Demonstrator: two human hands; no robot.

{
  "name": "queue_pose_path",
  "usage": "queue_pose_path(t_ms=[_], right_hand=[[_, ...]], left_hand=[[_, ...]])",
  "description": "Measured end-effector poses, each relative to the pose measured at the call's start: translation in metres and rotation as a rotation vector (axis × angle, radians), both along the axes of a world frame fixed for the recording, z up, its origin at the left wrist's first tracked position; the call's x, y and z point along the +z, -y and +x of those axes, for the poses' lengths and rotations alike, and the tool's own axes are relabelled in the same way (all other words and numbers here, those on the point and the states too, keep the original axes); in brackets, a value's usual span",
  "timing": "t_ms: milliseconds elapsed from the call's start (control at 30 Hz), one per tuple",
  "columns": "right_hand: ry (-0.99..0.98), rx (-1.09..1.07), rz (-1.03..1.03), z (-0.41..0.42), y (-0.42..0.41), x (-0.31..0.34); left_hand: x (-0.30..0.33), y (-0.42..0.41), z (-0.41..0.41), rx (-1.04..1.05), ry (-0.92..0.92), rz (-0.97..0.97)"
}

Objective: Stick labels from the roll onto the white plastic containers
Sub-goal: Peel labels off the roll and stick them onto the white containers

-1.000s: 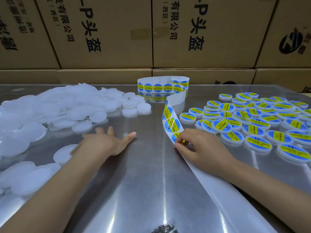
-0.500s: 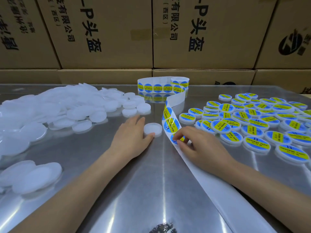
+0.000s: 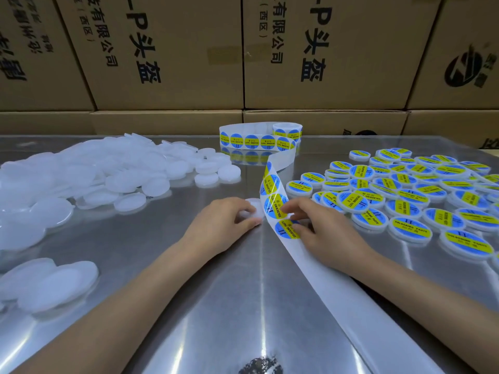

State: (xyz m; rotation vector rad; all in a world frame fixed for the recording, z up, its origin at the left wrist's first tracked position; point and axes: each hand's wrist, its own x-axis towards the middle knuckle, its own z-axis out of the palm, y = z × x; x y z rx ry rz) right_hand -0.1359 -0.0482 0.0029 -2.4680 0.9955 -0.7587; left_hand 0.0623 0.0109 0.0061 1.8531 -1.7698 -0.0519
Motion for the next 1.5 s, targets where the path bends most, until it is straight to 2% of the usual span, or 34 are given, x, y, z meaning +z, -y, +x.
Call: queue_pose_path(t_ms=[167, 300, 433, 533, 633, 767, 867, 967, 1067, 1233, 1500], right_hand=[[-0.046, 0.057, -0.029, 0.0, 0.002, 0.0], [-0.102, 0.101, -0.102, 0.0, -0.001, 0.0], [-0.122, 0.137, -0.226, 0.0, -0.003, 0.0], [-0.137, 0.136, -0.263, 0.0, -0.003, -0.001], [-0.152, 0.141, -0.273, 0.001, -0.003, -0.003], [-0.177, 0.147, -0.268, 0.002, -0.003, -0.002], [-0.184, 0.147, -0.258, 0.002, -0.004, -0.001], [-0.155, 0.121, -0.243, 0.001, -0.004, -0.002], [-0.131, 0.105, -0.258, 0.001, -0.004, -0.001], [-0.138, 0.138, -0.185, 0.001, -0.001, -0.002], [-0.087, 0.13, -0.066, 0.002, 0.004, -0.005]], left_hand=[[0.005, -0.001, -0.003, -0.042, 0.025, -0.045], [0.007, 0.0, -0.004, -0.035, -0.149, -0.117], [0.011, -0.001, -0.001, 0.093, -0.264, -0.256], [0.011, 0.0, 0.007, 0.225, -0.174, -0.264], [0.007, 0.001, 0.015, 0.299, -0.078, -0.126], [0.001, 0.003, 0.018, 0.212, -0.01, -0.04], [0.004, 0.002, 0.013, 0.021, 0.01, -0.073], [0.002, 0.0, 0.002, -0.134, 0.064, 0.032], [-0.001, 0.0, -0.001, -0.155, 0.146, 0.111], [0.0, -0.002, -0.001, -0.171, 0.203, 0.115], [0.001, -0.002, -0.007, -0.215, 0.174, 0.117]])
